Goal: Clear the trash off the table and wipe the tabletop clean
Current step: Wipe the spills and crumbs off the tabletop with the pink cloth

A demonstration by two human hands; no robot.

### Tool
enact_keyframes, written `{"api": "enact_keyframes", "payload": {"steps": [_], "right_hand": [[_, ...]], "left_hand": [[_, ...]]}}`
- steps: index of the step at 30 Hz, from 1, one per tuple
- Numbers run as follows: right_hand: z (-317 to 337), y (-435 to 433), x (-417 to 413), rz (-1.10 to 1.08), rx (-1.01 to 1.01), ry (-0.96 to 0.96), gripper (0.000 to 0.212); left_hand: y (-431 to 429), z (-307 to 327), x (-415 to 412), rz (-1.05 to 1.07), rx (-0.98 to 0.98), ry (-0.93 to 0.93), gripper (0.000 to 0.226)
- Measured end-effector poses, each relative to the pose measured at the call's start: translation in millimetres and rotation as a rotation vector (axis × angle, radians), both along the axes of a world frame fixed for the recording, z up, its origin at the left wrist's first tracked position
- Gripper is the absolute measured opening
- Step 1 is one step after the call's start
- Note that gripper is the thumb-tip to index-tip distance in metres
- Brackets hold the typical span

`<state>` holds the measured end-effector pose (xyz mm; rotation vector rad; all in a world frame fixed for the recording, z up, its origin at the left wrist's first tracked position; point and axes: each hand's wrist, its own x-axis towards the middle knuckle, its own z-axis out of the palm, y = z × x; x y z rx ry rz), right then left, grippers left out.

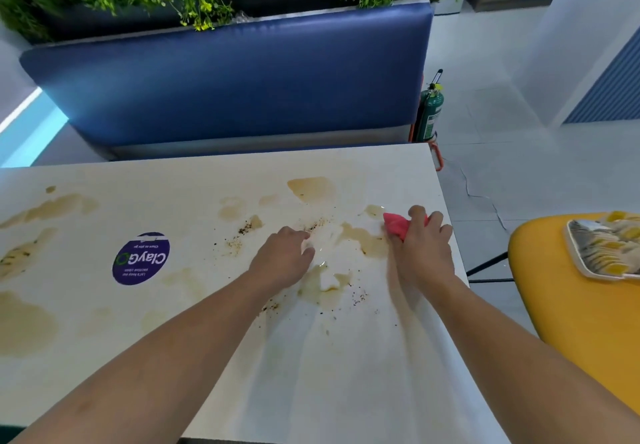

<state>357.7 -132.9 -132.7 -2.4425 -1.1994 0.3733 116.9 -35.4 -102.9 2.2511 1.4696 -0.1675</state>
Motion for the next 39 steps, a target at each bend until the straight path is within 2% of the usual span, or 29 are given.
{"api": "enact_keyframes", "payload": {"steps": [4, 8, 12, 16, 20, 24, 31, 39], "right_hand": [[-14.3, -3.3, 2.9, 0.076, 0.044, -0.096, 0.039], [-28.2, -10.3, 5.9, 0.129, 0.109, -0.110, 0.038], [-29.7, -7.3, 2.2, 0.104, 0.145, -0.080, 0.037], [-26.2, 1.9, -8.6, 0.101, 0.150, -0.037, 0.034], [-26.7, 5.9, -20.7, 0.194, 0.178, 0.020, 0.036], [-34.0, -6.4, -10.9, 0.283, 0.225, 0.021, 0.027], [-34.1, 9.8, -12.8, 0.202, 0.252, 0.015, 0.021], [-40.1, -8.6, -15.6, 0.356, 0.284, 0.014, 0.020]], "left_hand": [[-8.7, -11.6, -1.5, 0.002, 0.094, 0.021, 0.046], [-14.5, -16.8, -3.4, 0.124, 0.253, -0.021, 0.047], [-11.3, -20.5, -15.0, 0.193, 0.217, 0.032, 0.056], [-5.9, -25.5, -23.4, 0.157, 0.173, 0.161, 0.057], [-3.6, -28.1, -24.8, 0.084, 0.240, 0.264, 0.054], [-1.1, -22.6, -23.3, 0.064, 0.235, 0.312, 0.053], [2.6, -18.3, -23.3, 0.052, 0.239, 0.333, 0.051], [7.2, -13.8, -20.7, 0.052, 0.225, 0.341, 0.049]]}}
